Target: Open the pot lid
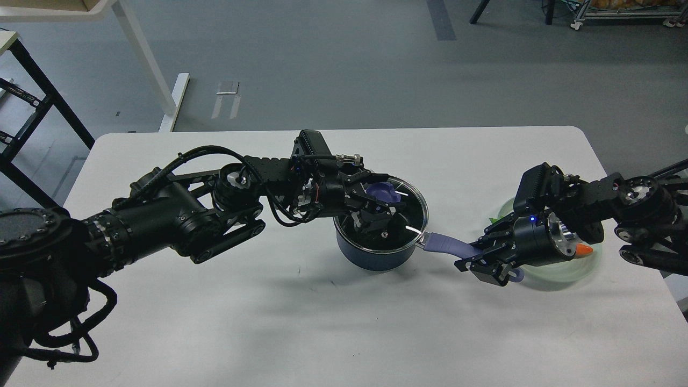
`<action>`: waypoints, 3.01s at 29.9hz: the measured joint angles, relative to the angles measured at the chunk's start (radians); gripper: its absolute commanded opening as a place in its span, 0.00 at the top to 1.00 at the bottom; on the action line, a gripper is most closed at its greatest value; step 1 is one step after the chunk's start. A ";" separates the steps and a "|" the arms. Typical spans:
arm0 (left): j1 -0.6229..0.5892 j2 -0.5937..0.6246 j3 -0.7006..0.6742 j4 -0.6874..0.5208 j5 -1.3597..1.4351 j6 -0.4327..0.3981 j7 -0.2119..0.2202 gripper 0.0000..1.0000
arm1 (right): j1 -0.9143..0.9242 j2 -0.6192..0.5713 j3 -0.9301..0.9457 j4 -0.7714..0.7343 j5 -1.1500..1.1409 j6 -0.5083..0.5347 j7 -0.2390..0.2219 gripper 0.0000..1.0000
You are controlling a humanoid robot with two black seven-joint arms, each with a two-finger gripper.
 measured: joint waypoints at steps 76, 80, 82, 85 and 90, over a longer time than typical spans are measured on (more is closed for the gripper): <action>0.339 0.821 0.076 -0.302 -0.259 0.328 0.000 0.01 | -0.005 -0.011 -0.003 -0.003 0.014 -0.016 0.000 0.62; 0.242 0.865 0.058 -0.394 -0.545 0.114 0.000 0.01 | -0.005 -0.011 -0.003 -0.003 0.014 -0.016 0.000 0.60; 0.193 0.871 0.046 -0.403 -0.741 -0.011 0.000 0.01 | -0.005 -0.011 -0.003 -0.003 0.014 -0.016 0.000 0.55; 0.144 0.872 0.028 -0.393 -1.055 -0.191 0.000 0.01 | -0.005 -0.016 -0.003 -0.003 0.014 -0.016 0.000 0.37; 0.131 0.873 0.023 -0.359 -1.463 -0.351 0.000 0.01 | -0.005 -0.027 -0.002 0.000 0.023 -0.016 0.000 0.04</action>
